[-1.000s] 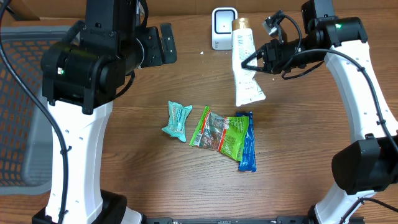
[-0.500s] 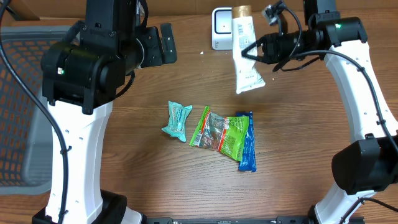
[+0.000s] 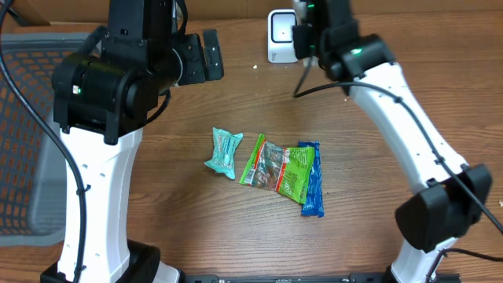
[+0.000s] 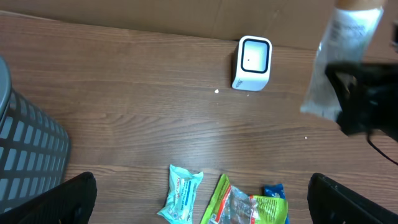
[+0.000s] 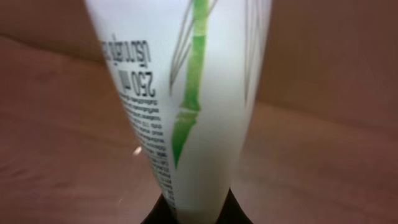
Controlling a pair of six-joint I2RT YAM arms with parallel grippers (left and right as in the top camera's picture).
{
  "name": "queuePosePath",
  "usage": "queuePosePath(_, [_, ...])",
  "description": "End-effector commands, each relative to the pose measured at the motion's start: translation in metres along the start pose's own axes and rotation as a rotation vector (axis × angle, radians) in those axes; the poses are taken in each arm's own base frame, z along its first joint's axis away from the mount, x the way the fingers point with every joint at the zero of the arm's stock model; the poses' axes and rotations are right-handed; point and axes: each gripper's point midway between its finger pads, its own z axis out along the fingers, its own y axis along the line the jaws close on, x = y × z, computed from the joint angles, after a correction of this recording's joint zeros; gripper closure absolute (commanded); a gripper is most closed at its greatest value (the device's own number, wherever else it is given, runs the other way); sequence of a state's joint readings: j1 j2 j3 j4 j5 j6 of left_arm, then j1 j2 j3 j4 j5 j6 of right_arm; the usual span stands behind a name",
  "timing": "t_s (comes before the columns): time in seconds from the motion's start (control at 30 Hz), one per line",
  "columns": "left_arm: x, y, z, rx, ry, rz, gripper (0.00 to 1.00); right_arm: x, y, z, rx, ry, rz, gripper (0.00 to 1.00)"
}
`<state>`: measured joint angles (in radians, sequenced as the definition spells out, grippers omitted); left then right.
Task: Scan the item barcode
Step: 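Lift the white tube and hold it in front of the scanner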
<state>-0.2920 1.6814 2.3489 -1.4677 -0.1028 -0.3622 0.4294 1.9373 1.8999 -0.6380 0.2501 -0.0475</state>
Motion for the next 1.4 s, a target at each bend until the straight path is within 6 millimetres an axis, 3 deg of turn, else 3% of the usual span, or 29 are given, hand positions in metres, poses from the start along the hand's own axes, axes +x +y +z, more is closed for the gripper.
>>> queuePosePath(0.0, [-0.006,0.003,-0.011,-0.003,-0.035,0.013,0.01,-0.014,-0.028,0.016,0.214,-0.039,-0.227,0.96])
queuePosePath(0.27, [-0.005,0.003,-0.011,-0.003,-0.035,0.013,0.0,0.001,-0.031,0.081,0.343,-0.049,-0.436,0.96])
queuePosePath(0.57, [-0.005,0.003,-0.011,-0.003,-0.035,0.013,0.0,0.024,-0.017,0.146,0.388,-0.079,-0.657,0.96])
queuePosePath(0.67, [-0.005,0.003,-0.011,-0.003,-0.035,0.013,0.0,0.028,-0.015,0.155,0.398,-0.088,-0.711,0.96])
queuePosePath(1.03, [-0.005,0.003,-0.011,-0.002,-0.035,0.013,0.0,0.016,-0.019,0.157,0.41,-0.115,-0.857,0.96])
queuePosePath(1.37, [-0.005,0.003,-0.011,-0.002,-0.035,0.013,0.0,0.029,-0.044,0.166,0.402,-0.056,-0.922,0.96])
